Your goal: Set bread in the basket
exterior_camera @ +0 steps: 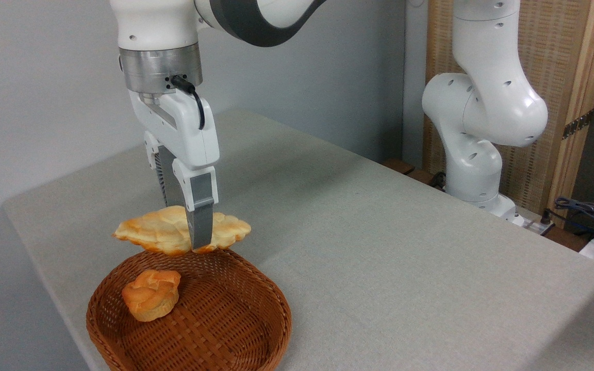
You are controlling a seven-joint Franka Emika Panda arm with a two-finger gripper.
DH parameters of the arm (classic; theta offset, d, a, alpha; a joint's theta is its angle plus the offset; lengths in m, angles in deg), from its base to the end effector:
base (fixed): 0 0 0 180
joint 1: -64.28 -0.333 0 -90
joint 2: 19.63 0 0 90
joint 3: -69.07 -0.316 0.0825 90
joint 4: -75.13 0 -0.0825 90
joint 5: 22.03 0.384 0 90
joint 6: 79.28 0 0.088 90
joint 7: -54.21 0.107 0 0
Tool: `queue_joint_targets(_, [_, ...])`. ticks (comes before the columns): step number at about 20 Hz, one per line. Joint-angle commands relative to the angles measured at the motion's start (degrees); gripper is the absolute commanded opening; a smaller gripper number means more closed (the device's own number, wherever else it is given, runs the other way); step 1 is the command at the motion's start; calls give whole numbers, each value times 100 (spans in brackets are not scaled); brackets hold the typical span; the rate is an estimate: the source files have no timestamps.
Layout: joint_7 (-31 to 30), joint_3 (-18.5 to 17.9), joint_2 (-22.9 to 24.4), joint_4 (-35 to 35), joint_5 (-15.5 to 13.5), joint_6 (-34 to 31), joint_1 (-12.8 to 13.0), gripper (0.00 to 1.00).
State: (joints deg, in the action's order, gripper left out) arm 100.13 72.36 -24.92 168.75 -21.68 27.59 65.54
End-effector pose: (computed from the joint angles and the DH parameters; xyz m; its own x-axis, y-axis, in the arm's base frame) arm 0.6036 -0.0462 0.5684 0.6292 -0.7713 0.0959 -0.7648 -0.6364 -0.1001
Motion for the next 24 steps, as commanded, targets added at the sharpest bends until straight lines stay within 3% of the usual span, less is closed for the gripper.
queue_joint_targets(1, [-100,-57,-25,-107,-342,35,-4,100])
queue_joint_targets(8, [-320,-215,-25,-231,-633,35,-4,100])
queue_joint_targets(12, [-636,-259,36,-231,-1072,-96,-152,100])
queue_joint_targets(17, [-733,-241,230,-231,-976,-544,-188,100])
queue_joint_targets(18, [-716,-250,308,-231,-923,-684,-188,100])
queue_joint_targets(20, [-637,-224,335,-231,-547,-1071,-188,100])
queue_joint_targets(24, [-515,-276,520,-152,-466,-1239,-171,100])
